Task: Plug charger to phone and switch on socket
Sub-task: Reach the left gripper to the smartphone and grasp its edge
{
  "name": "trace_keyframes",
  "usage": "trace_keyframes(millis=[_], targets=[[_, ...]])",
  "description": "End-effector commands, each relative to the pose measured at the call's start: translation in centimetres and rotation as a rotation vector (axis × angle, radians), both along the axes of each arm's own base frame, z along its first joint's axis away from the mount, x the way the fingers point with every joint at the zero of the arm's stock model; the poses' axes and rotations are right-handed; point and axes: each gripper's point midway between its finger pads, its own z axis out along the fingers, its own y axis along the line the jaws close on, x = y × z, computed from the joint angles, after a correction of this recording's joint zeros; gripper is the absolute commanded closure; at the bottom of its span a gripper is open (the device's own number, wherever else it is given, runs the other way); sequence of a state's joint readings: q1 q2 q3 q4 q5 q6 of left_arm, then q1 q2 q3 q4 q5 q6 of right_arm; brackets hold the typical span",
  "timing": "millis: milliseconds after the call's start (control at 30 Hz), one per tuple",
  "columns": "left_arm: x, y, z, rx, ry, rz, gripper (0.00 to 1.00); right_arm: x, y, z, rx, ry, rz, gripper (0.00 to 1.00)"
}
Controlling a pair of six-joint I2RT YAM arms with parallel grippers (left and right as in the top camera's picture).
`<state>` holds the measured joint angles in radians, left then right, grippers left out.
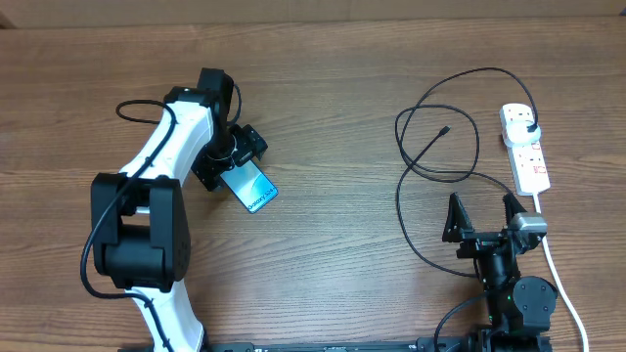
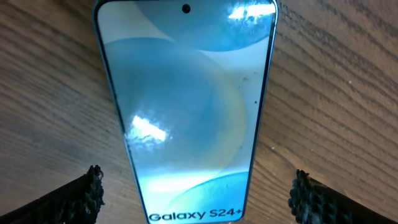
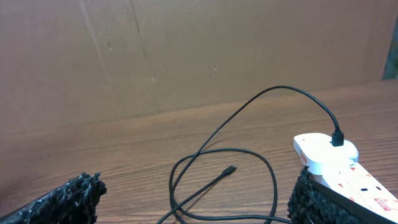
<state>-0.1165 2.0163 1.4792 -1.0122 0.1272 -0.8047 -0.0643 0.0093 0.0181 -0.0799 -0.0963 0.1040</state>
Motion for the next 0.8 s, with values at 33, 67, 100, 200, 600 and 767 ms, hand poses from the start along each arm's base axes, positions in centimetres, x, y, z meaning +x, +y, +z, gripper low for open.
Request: trace_keyframes(millis=[33,67,100,200,600,767], targets=[[0.4,-0.4,-1.1,0.009,0.009,-0.029,0.00,0.0,-0.2,-0.3,-0.004,0.001,-0.009,0.00],[0.4,-0.5,-1.5,0.009,0.015,-0.032,0.00,0.0,-0.2,-0.3,-0.004,0.000,-0.009,0.00],[0.3,-0.6,-1.9,0.010,0.024,-0.036,0.00,0.0,-0.2,-0.3,-0.004,0.000,-0.009,0.00],[0.1,-0.6,-2.8,0.012,0.046,-0.035,0.00,0.0,-0.2,-0.3,-0.004,0.001,-0.009,0.00],[-0.9,-1.4,-4.9,-0.009,0.114,-0.051,0.06,0.0,-0.2,-0.3,-0.004,0.000,-0.009,0.00],[-0.9,-1.7,-4.9,-0.011,0.108,-0.101,0.20,0.0,-0.2,-0.3,-0.004,0.000,-0.009,0.00]])
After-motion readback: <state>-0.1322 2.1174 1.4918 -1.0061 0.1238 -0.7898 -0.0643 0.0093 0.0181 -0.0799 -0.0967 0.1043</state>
